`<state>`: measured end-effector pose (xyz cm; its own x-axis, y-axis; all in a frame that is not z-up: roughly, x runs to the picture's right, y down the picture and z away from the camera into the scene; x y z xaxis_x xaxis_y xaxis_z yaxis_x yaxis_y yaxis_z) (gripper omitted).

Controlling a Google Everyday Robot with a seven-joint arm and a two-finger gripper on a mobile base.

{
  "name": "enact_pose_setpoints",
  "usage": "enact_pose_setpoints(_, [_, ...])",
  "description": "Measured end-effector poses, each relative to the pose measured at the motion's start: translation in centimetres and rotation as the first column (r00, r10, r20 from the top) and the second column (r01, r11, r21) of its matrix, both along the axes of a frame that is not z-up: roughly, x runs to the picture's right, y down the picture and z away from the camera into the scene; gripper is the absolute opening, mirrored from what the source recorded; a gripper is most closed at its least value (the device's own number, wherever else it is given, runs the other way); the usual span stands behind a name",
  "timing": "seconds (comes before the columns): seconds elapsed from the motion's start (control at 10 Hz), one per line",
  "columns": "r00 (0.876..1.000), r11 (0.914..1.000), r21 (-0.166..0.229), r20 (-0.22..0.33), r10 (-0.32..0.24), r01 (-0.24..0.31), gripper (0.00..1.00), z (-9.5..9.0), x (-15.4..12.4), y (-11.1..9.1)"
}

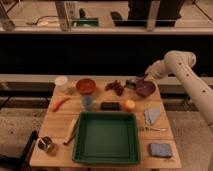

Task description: Wipe purple bowl with brush

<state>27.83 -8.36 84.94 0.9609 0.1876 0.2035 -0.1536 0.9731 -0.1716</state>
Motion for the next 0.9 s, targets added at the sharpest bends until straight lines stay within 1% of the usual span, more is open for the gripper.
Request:
enact_pose_setpoints(0.2, [0.999, 0.9997, 0.0, -0.024, 0.023, -0.023, 0.0, 1.6, 1.8, 0.0])
enact_pose_setpoints(0.4, [0.998, 0.9992, 0.009, -0.041, 0.041, -0.04, 0.0, 3.4, 2.9, -1.0])
enact_pose_setpoints(0.6, [0.996, 0.9981, 0.032, -0.069, 0.054, -0.052, 0.0, 3.7, 4.5, -1.3])
enact_pose_setpoints(0.7, [0.994, 0.9966, 0.051, -0.089, 0.069, -0.064, 0.0, 3.9, 5.7, -1.3])
enact_pose_setpoints(0.9, [0.99, 0.9946, 0.065, -0.112, 0.088, -0.081, 0.0, 4.3, 6.8, -0.9])
